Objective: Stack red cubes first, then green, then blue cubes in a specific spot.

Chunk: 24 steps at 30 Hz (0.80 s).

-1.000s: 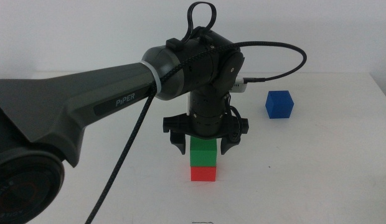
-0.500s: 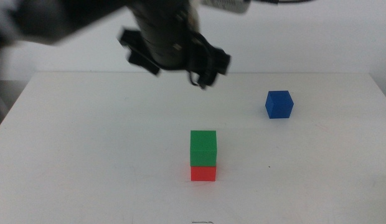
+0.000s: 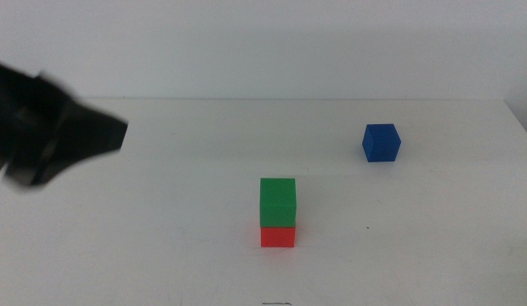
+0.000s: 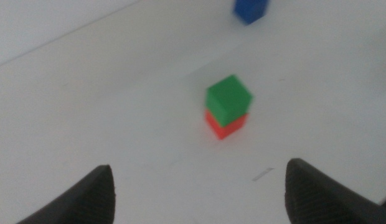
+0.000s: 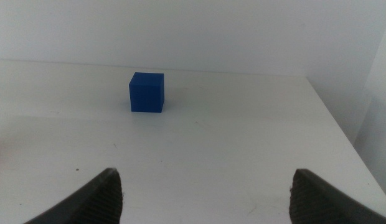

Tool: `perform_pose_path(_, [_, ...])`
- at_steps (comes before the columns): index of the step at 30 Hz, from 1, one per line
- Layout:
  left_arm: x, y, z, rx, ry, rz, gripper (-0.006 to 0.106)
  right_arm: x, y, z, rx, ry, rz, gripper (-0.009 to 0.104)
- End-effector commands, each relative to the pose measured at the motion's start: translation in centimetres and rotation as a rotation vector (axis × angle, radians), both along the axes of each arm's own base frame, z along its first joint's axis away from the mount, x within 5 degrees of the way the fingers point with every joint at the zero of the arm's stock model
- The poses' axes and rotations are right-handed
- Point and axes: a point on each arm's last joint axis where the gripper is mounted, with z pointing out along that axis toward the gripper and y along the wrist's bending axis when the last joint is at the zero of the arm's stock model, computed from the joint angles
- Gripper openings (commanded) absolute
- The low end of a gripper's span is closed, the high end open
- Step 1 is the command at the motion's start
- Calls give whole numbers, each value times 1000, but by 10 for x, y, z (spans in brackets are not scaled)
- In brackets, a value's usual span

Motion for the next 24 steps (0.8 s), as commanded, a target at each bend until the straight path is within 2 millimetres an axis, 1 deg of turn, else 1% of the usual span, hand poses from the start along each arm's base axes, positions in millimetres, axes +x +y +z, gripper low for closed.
perform_pose_path(1, [-14, 1, 6, -116, -111, -53, 94, -1, 0, 16, -16, -115, 3, 94])
perform_pose_path(4, [-22, -2, 4, -97, -118, -150, 94, -1, 0, 16, -16, -115, 3, 94])
perform_pose_path(6, [-25, -5, 5, -121, -112, -187, 94, -1, 0, 16, -16, -115, 3, 94])
perform_pose_path(9, [-25, -7, 6, -145, -111, -193, 94, -1, 0, 16, -16, -115, 3, 94])
perform_pose_path(24, [-22, -7, 7, -151, -129, -181, 94, -1, 0, 16, -16, -115, 3, 94])
